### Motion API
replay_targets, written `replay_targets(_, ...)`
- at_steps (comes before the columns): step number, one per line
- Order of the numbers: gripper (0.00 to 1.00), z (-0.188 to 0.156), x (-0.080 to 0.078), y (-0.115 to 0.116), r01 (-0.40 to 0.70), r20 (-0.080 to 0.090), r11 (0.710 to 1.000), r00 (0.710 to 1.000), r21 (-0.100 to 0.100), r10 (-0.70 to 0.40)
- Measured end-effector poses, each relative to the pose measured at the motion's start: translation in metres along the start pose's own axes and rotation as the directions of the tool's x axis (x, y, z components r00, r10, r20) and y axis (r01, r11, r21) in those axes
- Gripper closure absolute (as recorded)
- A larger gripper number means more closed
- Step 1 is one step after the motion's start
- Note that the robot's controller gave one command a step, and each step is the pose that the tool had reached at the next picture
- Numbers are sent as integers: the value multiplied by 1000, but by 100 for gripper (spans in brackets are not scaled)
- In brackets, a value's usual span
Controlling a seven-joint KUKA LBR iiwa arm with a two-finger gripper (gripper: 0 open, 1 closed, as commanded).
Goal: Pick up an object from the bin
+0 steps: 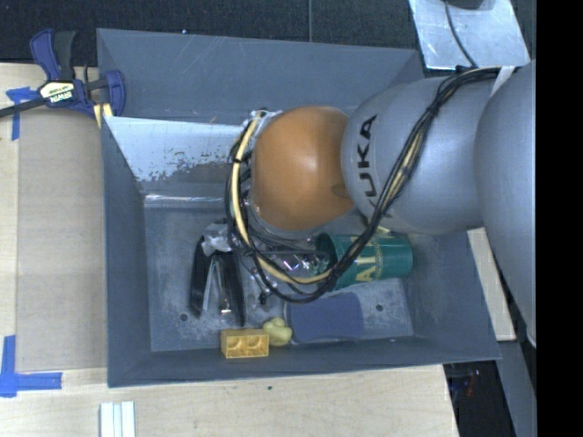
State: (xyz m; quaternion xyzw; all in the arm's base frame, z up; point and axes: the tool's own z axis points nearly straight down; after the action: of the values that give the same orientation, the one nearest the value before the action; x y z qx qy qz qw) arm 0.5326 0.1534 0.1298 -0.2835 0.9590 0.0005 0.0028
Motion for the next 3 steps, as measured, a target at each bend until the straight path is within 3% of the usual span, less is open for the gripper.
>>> replay_targets(1, 0, 32, -25, 16, 39, 3, 999, 999, -1, -39)
replay_targets(2, 100, 54, -62, 26, 352, 15, 936, 936, 8, -353)
replay_targets(3, 100, 55, -64, 27, 353, 15, 936, 936, 7, -353)
